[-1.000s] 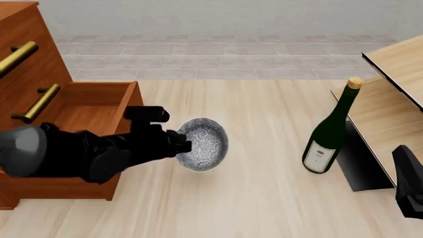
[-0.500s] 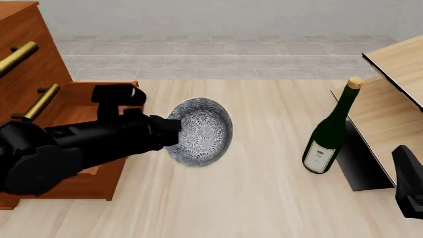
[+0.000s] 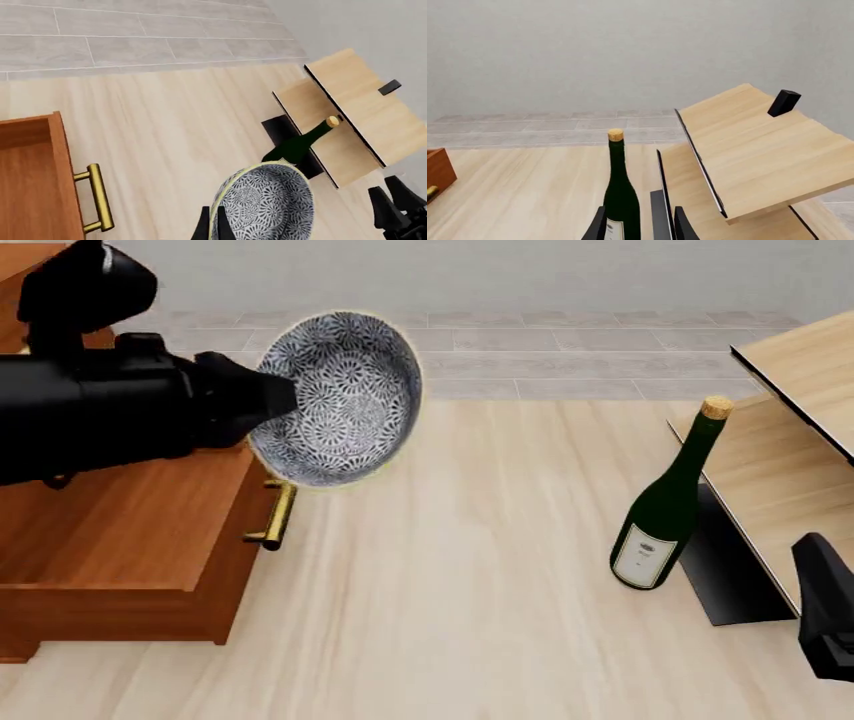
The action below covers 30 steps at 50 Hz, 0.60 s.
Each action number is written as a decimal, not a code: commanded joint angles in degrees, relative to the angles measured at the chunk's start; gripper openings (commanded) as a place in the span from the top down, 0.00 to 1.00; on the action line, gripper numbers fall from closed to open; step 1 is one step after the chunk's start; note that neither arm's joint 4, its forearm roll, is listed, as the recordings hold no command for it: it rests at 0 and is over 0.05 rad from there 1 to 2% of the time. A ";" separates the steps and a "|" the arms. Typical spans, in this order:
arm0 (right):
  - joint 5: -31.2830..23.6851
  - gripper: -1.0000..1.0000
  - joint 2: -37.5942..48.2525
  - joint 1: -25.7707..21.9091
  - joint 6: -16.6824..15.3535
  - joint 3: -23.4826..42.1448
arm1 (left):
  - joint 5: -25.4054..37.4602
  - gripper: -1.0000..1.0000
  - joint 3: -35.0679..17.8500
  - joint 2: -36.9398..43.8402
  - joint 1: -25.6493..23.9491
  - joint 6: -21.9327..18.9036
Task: Put the bowl on top of the cabinet.
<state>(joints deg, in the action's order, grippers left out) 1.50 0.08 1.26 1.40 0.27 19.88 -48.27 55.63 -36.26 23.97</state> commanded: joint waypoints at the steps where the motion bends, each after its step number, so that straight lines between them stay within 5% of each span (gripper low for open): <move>1: 0.08 0.00 0.00 0.10 0.10 -0.06 | 11.57 1.00 -10.05 -1.48 4.74 -0.34; 4: 0.13 0.00 0.00 0.15 0.17 -0.08 | 15.86 1.00 -13.72 -1.39 9.68 -4.46; 15: 0.18 0.00 -0.01 0.17 0.16 -0.04 | 25.60 1.00 -20.60 -0.06 17.74 -2.19; 30: 0.09 0.00 -0.02 0.16 0.03 0.13 | 34.17 1.00 -29.32 5.17 21.74 -0.29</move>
<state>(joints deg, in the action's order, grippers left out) 1.65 0.06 1.43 1.51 0.31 47.41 -71.13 58.30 -19.22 23.87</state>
